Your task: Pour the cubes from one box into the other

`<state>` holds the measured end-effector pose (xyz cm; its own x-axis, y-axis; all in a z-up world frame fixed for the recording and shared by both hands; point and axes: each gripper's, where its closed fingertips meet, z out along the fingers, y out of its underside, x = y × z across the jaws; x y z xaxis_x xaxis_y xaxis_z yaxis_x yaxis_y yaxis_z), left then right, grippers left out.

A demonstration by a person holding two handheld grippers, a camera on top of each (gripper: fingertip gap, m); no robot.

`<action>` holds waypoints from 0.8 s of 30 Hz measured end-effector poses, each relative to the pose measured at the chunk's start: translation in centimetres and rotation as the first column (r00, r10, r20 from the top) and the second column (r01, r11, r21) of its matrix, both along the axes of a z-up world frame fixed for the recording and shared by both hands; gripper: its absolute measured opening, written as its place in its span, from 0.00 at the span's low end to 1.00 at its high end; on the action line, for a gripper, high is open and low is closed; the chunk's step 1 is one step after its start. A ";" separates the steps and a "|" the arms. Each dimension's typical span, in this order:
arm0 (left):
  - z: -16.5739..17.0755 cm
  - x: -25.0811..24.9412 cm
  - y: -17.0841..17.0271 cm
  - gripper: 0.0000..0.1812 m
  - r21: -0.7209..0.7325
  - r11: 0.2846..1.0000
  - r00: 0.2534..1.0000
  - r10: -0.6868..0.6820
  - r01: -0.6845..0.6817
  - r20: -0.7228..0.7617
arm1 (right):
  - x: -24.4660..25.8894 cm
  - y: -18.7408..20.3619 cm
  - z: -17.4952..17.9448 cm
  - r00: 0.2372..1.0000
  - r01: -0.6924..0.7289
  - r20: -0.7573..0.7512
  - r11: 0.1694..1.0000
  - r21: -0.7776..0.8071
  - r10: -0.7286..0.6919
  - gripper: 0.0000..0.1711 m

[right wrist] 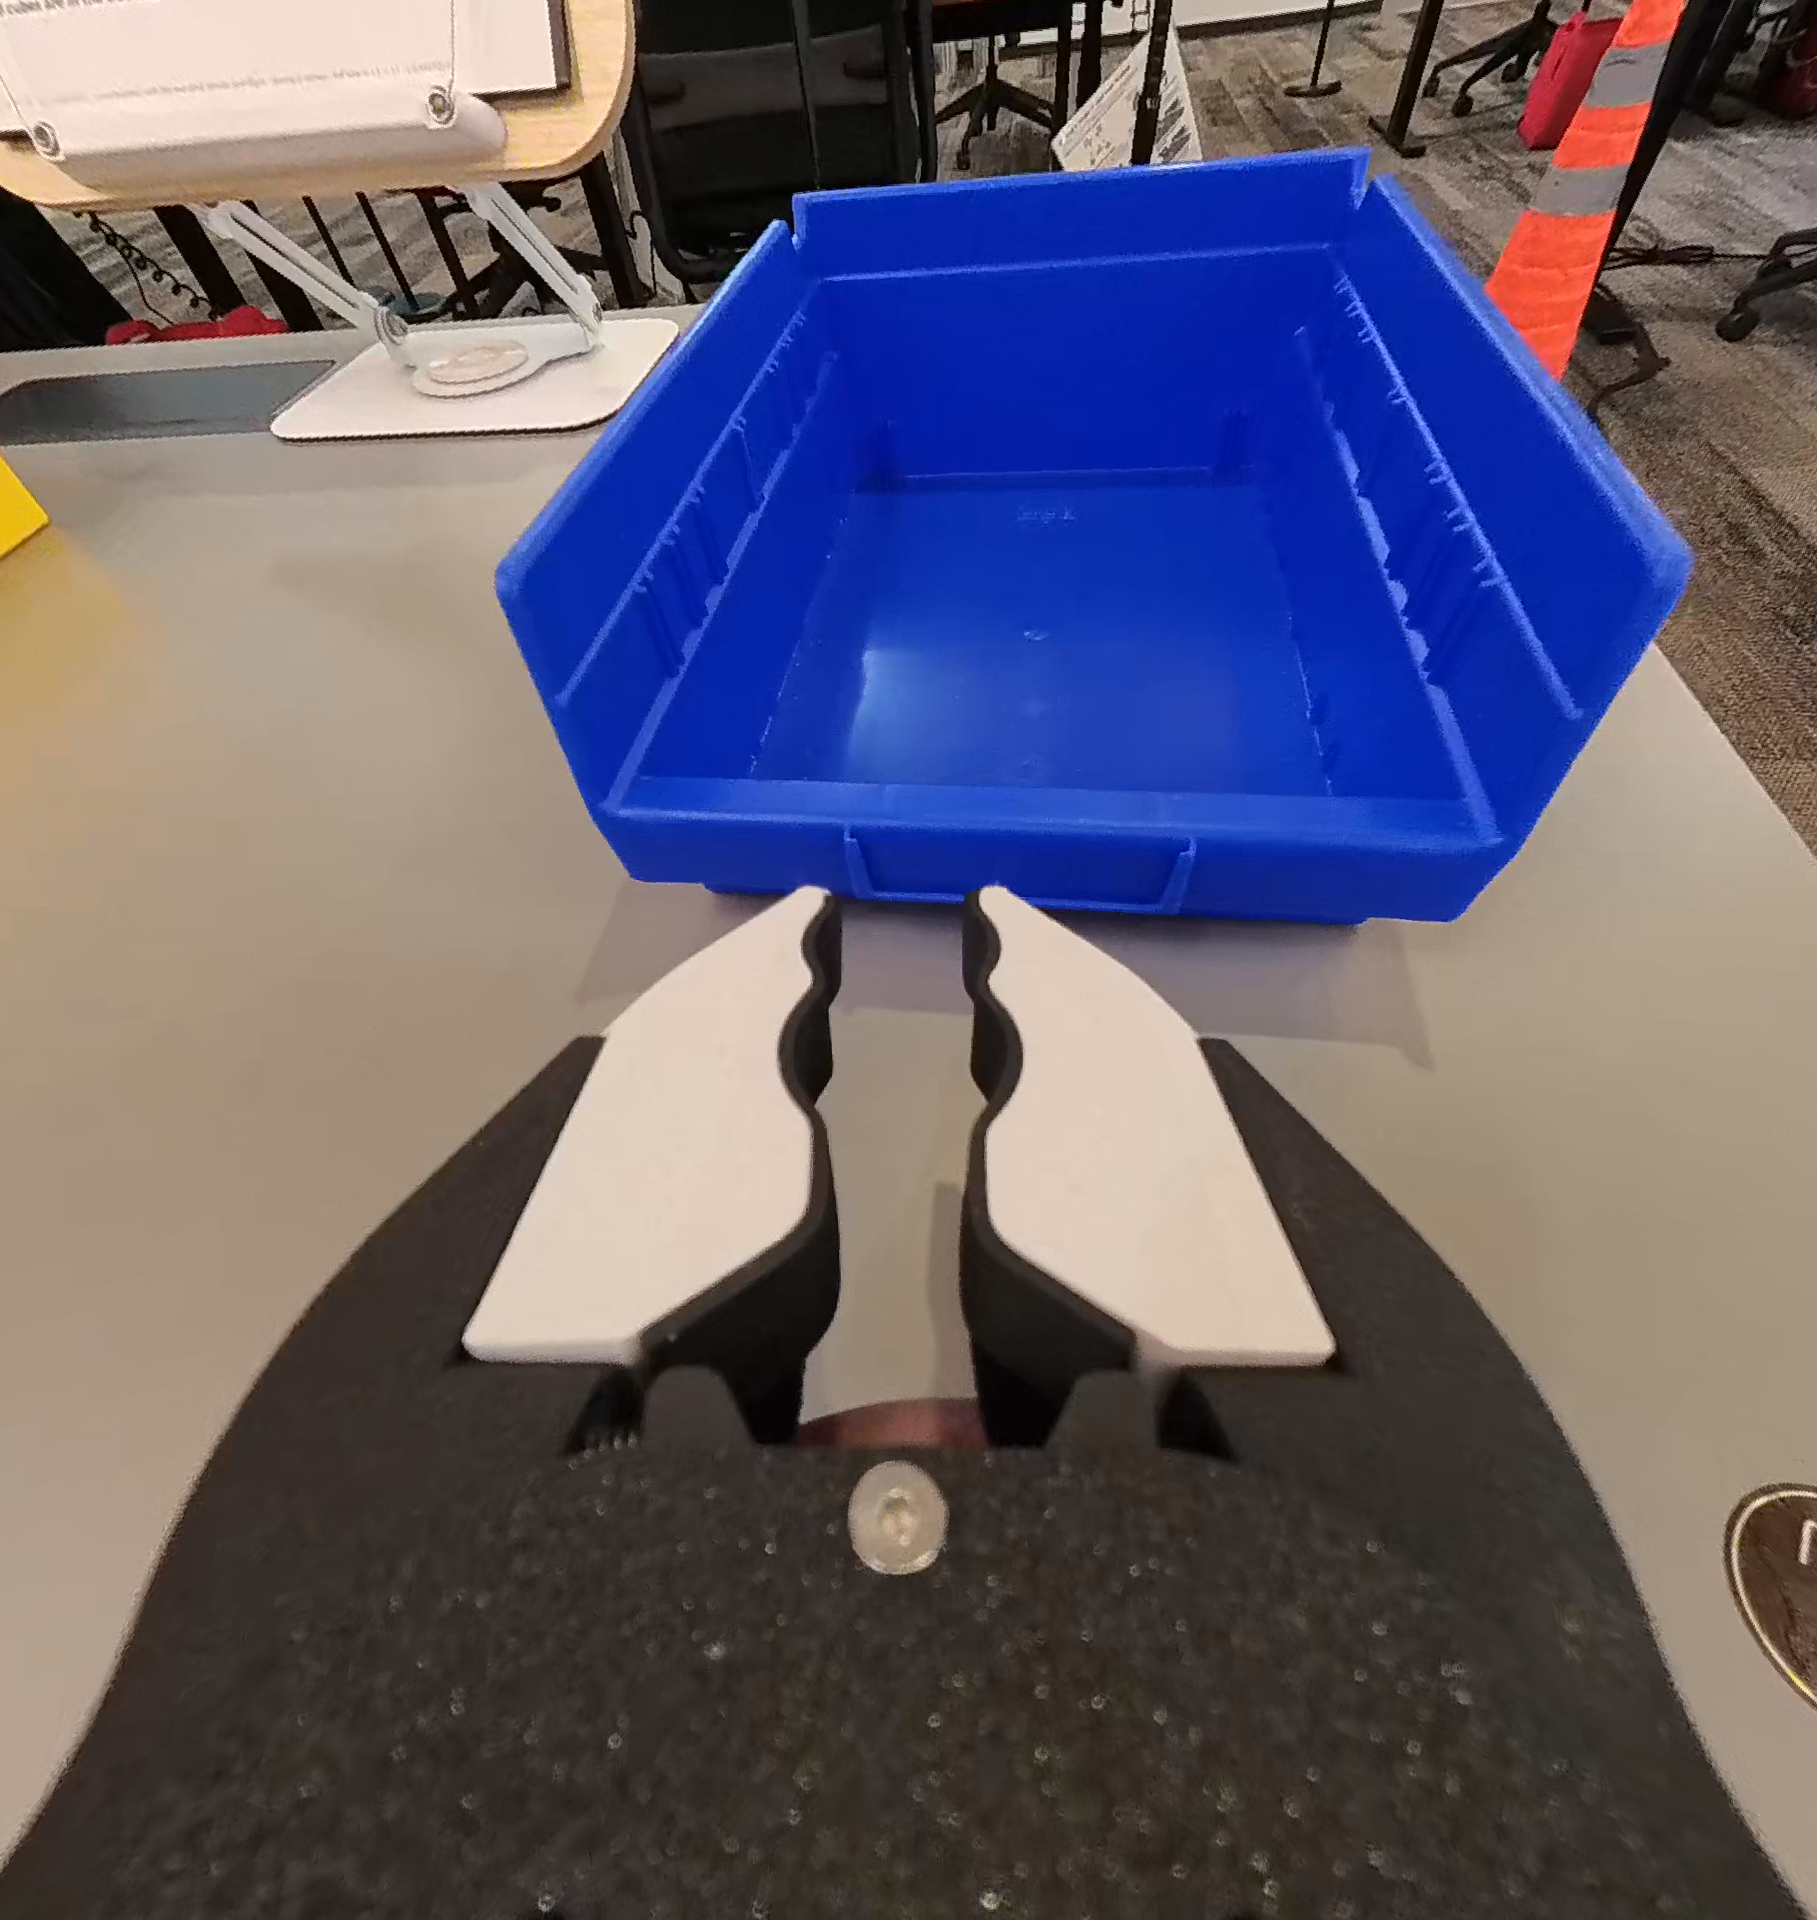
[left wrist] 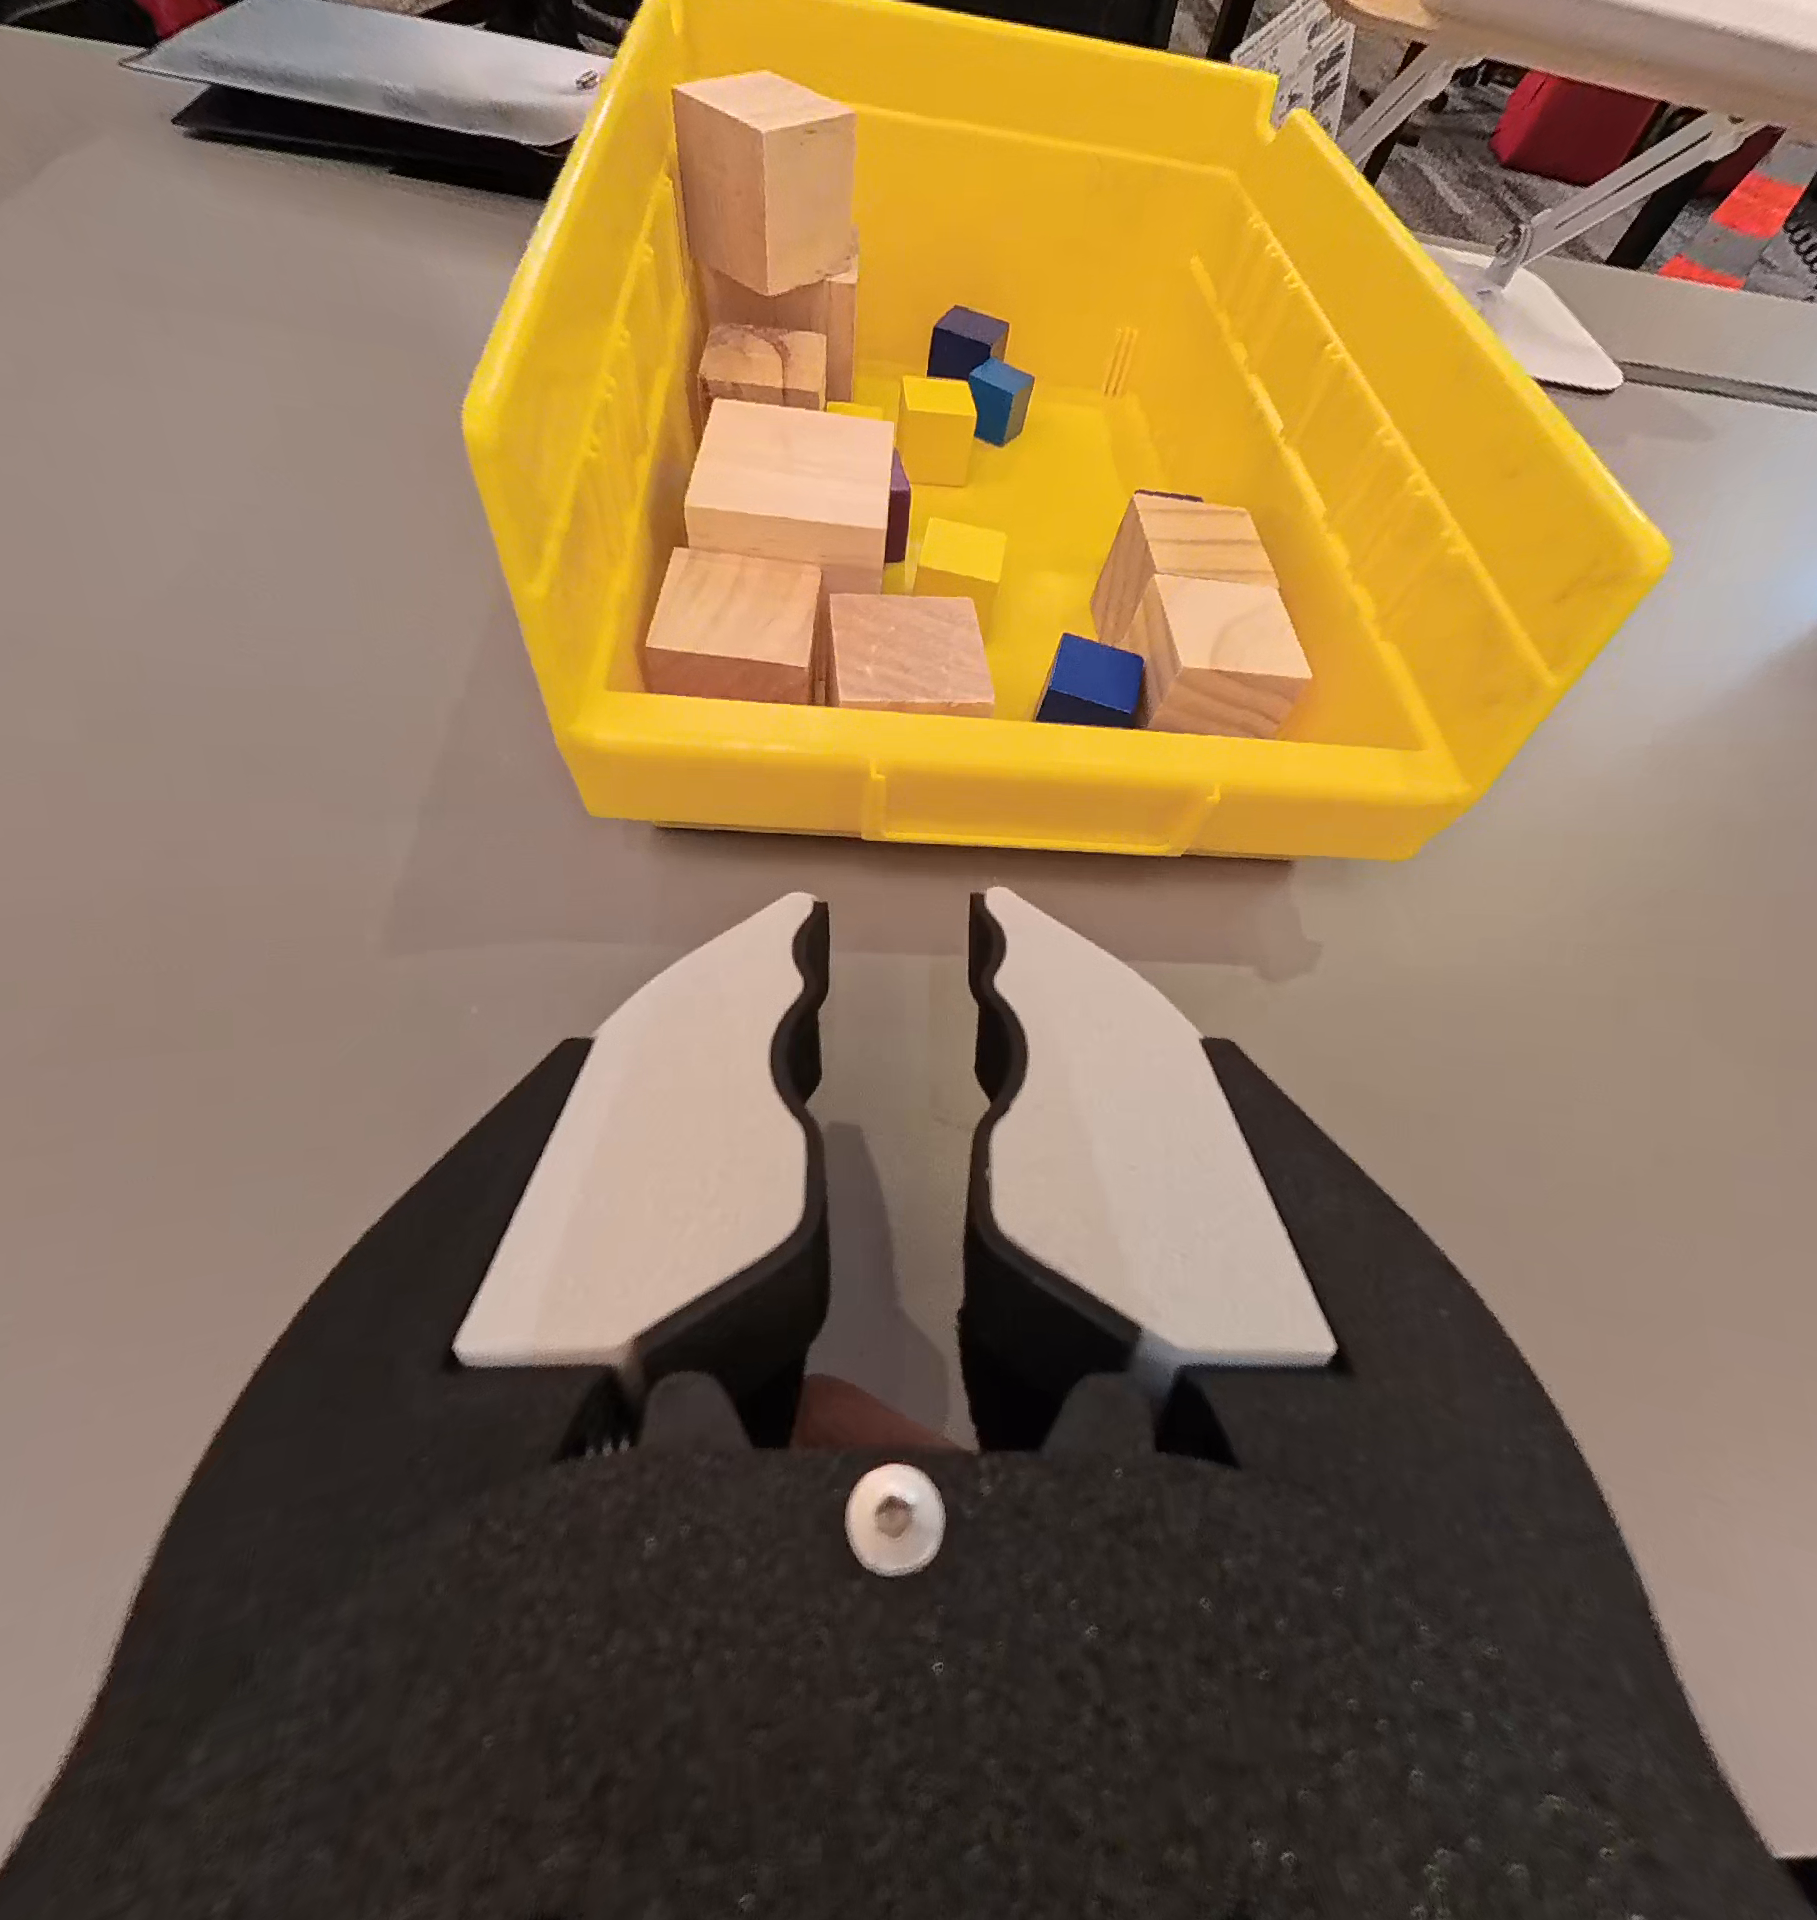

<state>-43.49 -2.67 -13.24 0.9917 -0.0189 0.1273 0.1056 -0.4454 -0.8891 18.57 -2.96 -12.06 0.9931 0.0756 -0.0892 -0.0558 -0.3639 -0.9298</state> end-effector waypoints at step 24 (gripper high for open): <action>0.8 -7.3 8.6 0.12 0.006 1.000 0.992 -0.024 0.025 -0.123 | -3.5 -0.6 1.3 0.995 -0.087 0.053 0.996 -0.012 0.087 0.13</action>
